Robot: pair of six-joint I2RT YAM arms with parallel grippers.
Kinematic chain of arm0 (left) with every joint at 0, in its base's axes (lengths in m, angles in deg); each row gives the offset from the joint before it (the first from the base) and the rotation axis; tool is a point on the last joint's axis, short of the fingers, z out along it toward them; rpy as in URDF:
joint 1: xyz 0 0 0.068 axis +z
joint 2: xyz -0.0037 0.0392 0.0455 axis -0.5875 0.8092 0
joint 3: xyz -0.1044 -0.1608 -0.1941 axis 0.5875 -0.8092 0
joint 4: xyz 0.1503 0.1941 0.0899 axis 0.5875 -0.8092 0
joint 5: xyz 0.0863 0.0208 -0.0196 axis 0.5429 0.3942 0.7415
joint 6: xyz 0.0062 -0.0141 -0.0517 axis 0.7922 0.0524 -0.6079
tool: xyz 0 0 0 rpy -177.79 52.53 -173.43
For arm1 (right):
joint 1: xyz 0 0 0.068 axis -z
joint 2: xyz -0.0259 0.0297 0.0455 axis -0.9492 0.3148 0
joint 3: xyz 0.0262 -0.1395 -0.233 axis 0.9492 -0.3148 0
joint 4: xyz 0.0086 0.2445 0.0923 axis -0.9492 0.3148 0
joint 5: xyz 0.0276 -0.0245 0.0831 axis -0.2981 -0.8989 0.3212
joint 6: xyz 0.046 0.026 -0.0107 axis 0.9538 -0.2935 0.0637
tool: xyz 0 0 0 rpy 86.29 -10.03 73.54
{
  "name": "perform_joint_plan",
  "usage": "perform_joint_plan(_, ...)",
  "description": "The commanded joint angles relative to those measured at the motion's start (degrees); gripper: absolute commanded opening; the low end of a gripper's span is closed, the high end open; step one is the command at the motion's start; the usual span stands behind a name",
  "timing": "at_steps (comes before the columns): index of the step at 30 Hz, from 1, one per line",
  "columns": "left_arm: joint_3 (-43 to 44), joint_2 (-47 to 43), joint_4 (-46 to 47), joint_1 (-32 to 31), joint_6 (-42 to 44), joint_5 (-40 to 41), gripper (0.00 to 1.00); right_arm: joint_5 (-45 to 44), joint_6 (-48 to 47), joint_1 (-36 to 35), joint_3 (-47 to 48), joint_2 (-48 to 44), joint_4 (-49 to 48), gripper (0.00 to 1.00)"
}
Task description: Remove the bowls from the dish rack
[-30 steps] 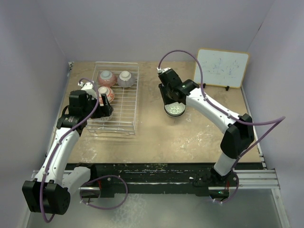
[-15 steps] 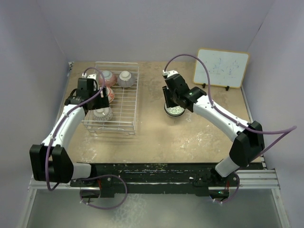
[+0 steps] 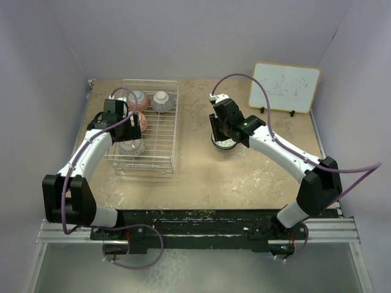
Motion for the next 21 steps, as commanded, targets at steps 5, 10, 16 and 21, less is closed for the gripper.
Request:
perform_joint_plan(5,0.4,2.1,0.1,0.1,0.9,2.0,0.84,0.7,-1.1,0.0,-0.3,-1.3,-2.2,0.37)
perform_joint_plan(10,0.4,2.8,0.5,0.1,1.2,1.5,0.81,1.6,-0.8,0.0,-1.4,-2.0,-3.2,0.37)
perform_joint_plan(16,0.4,3.5,0.6,0.1,1.2,1.4,0.7,1.0,-1.5,0.0,-1.9,-2.1,-3.0,0.37)
perform_joint_plan(21,0.2,3.8,0.2,0.1,1.0,0.9,0.65,0.5,-1.9,0.1,-2.0,-2.2,-3.1,0.37)
